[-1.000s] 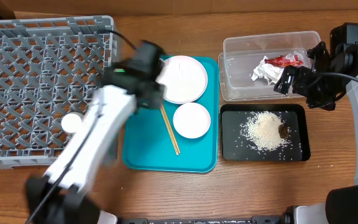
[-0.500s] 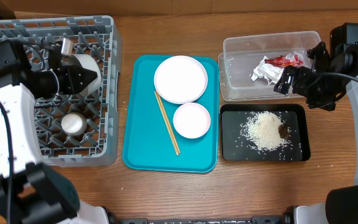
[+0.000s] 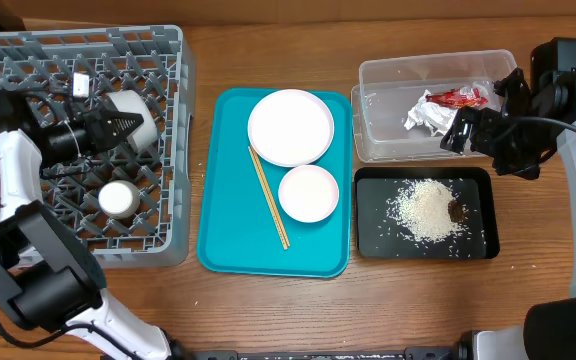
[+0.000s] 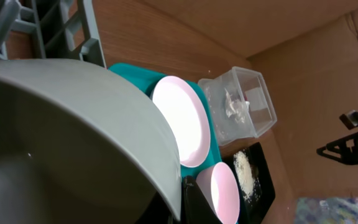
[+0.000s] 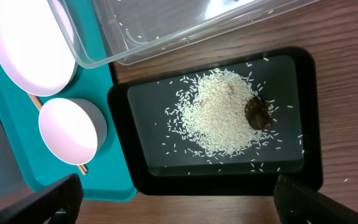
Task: Sort waste into correct bins and load items into the dishwasher
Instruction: 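Place the small bowl upside down in the dish rack with the left gripper, then reach the left gripper to the small pink-rimmed bowl on the tray and grasp it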
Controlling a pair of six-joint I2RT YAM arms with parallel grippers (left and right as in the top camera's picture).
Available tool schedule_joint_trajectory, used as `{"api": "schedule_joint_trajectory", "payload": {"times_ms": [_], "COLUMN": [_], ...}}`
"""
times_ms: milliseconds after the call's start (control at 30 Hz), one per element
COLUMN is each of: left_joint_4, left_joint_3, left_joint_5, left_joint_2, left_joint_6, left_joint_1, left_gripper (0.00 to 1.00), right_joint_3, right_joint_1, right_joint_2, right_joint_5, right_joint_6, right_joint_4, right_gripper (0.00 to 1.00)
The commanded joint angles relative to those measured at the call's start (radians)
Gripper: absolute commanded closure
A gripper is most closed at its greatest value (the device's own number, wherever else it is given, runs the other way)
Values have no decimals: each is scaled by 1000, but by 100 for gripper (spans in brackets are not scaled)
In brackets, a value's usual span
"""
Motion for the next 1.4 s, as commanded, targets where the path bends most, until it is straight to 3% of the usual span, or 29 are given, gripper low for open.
{"api": "schedule_joint_trajectory", "payload": {"times_ms": [0,200,300,333,400,500,733,833,900,1100,1233,1367], "left_joint_4": [-2,-48,-102,-113,-125,-147,-204,-201,-201,-188,-173,-144], "left_joint_3": [12,12,12,12,12,13,54,54,54,54,54,54], "left_joint_5": [46,-32,-201,-245,-298,-288,-200,-208,-209,-352,-578,-784], "left_joint_2": [36,36,36,36,36,35,-64,-152,-226,-370,-373,-368], "left_joint_6": [34,33,28,21,-7,-24,-4,-5,-5,-61,-124,-144], "left_joint_1": [7,76,112,119,130,158,167,147,114,-115,-411,-659], "left_gripper": [96,96,92,80,35,25,19,0,0,0,0,0], "right_joint_3": [8,8,8,8,8,8,8,8,8,8,8,8], "right_joint_1": [2,2,2,2,2,2,2,2,2,2,-3,-58], "right_joint_2": [-11,-11,-11,-11,-11,-11,-11,-11,-11,-11,-11,-11], "right_joint_5": [8,8,8,8,8,8,8,11,22,106,285,257], "right_joint_6": [0,0,0,0,0,0,0,0,0,30,193,219], "right_joint_4": [-2,-2,-2,-2,-3,-5,-13,-22,-26,-45,-58,-50], "right_gripper": [0,0,0,0,0,0,0,0,0,0,0,0]}}
